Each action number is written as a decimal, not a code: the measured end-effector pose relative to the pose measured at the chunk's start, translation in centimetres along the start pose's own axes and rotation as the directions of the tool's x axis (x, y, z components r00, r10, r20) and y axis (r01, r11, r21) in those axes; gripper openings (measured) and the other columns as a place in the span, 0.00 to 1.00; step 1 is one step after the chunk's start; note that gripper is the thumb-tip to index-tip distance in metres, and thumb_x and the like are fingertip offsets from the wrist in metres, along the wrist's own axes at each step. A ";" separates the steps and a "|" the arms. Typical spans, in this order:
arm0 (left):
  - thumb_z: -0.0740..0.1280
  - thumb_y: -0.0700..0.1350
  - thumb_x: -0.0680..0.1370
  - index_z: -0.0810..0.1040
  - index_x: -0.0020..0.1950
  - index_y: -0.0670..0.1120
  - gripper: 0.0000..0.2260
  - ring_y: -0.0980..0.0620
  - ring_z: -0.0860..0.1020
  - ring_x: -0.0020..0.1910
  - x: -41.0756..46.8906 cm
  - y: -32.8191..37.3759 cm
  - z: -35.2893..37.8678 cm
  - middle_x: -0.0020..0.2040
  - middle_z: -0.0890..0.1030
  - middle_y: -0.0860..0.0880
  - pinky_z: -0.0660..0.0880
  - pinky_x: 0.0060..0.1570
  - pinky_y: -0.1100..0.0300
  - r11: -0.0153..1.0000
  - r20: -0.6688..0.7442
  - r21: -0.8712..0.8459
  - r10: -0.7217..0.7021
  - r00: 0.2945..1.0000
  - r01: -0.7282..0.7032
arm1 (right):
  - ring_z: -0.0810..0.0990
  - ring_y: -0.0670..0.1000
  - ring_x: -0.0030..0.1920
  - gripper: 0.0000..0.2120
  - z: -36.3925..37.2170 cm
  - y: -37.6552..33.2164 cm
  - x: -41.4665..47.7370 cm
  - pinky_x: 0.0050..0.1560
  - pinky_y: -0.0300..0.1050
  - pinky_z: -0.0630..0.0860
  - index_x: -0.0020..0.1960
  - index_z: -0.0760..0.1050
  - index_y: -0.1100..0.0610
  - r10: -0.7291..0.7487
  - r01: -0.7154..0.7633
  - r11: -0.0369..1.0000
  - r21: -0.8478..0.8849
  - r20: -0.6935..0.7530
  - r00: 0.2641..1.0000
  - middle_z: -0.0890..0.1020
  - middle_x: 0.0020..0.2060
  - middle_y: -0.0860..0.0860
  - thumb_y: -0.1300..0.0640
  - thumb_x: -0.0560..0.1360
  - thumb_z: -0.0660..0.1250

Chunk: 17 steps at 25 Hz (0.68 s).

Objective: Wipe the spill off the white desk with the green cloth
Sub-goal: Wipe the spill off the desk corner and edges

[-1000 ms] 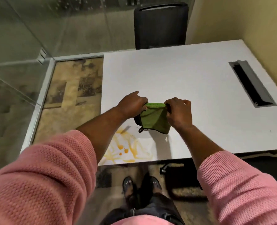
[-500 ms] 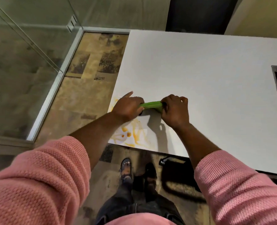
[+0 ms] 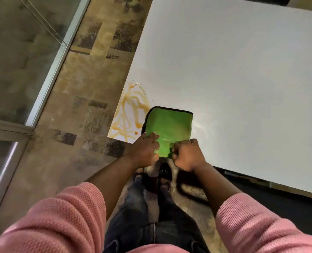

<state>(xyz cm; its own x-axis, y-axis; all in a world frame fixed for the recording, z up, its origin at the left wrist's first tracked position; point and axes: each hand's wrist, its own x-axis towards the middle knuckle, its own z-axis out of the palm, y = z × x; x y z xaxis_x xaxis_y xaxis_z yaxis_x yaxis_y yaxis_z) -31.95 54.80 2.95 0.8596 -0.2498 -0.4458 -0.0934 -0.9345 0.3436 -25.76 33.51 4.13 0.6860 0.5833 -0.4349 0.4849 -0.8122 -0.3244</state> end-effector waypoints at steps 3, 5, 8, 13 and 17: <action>0.67 0.53 0.79 0.73 0.74 0.44 0.25 0.43 0.57 0.83 1.6 0.9 0.8 0.83 0.61 0.41 0.54 0.81 0.44 0.998 -0.139 -0.052 -0.024 0.990 0.017 | 0.80 0.60 0.55 0.15 0.6 0.8 0.7 0.57 0.54 0.68 0.55 0.83 0.54 0.065 -0.041 0.990 0.133 -0.185 0.981 0.83 0.51 0.54 0.53 0.71 0.66; 0.64 0.56 0.81 0.66 0.80 0.45 0.30 0.43 0.54 0.84 4.7 1.5 1.6 0.84 0.56 0.41 0.54 0.81 0.41 0.999 -0.159 -0.034 -0.039 0.986 0.034 | 0.79 0.63 0.58 0.18 0.9 2.4 2.7 0.58 0.56 0.71 0.60 0.82 0.56 0.158 -0.107 0.976 0.189 -0.282 0.946 0.82 0.57 0.57 0.59 0.71 0.69; 0.55 0.63 0.82 0.53 0.84 0.48 0.35 0.43 0.48 0.84 7.1 3.9 1.7 0.85 0.48 0.41 0.51 0.81 0.36 0.994 -0.192 0.081 -0.061 0.980 0.077 | 0.77 0.66 0.66 0.25 -0.3 4.2 2.9 0.66 0.60 0.74 0.67 0.79 0.61 0.198 -0.114 0.961 0.251 -0.340 0.919 0.79 0.67 0.61 0.64 0.70 0.70; 0.49 0.69 0.80 0.43 0.84 0.55 0.37 0.40 0.42 0.84 10.7 5.8 5.1 0.85 0.42 0.41 0.43 0.77 0.27 0.985 -0.163 0.105 -0.119 0.979 0.137 | 0.65 0.64 0.79 0.28 2.4 8.0 4.0 0.77 0.67 0.62 0.78 0.68 0.63 0.219 -0.127 0.953 0.275 -0.338 0.915 0.67 0.79 0.62 0.62 0.79 0.66; 0.47 0.65 0.81 0.43 0.84 0.56 0.33 0.40 0.43 0.84 11.3 6.0 6.4 0.85 0.43 0.43 0.43 0.76 0.27 0.978 -0.209 0.118 -0.147 0.967 0.174 | 0.58 0.61 0.83 0.31 4.6 9.4 5.2 0.81 0.68 0.53 0.82 0.61 0.61 0.129 -0.090 0.986 0.141 -0.304 0.944 0.61 0.83 0.59 0.55 0.80 0.57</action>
<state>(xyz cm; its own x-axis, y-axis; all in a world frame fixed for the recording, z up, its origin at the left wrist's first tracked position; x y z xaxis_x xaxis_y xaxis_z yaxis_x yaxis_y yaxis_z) -26.00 44.76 -5.33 0.9499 -0.0514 -0.3082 -0.0012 -0.9869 0.1611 -20.14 28.93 -5.10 0.8750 0.4420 -0.1975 0.3399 -0.8514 -0.3994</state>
